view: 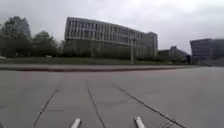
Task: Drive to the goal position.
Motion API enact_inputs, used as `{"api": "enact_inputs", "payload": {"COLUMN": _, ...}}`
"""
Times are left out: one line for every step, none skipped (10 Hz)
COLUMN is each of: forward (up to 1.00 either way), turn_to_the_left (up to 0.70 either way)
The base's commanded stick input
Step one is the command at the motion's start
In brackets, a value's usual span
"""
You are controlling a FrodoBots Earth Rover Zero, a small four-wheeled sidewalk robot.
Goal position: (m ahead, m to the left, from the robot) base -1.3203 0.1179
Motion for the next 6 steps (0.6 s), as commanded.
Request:
{"api": "enact_inputs", "payload": {"forward": 1.0, "turn_to_the_left": -0.34}}
{"api": "enact_inputs", "payload": {"forward": 1.0, "turn_to_the_left": -0.34}}
{"api": "enact_inputs", "payload": {"forward": 1.0, "turn_to_the_left": -0.34}}
{"api": "enact_inputs", "payload": {"forward": 1.0, "turn_to_the_left": -0.34}}
{"api": "enact_inputs", "payload": {"forward": 1.0, "turn_to_the_left": -0.34}}
{"api": "enact_inputs", "payload": {"forward": 1.0, "turn_to_the_left": -0.34}}
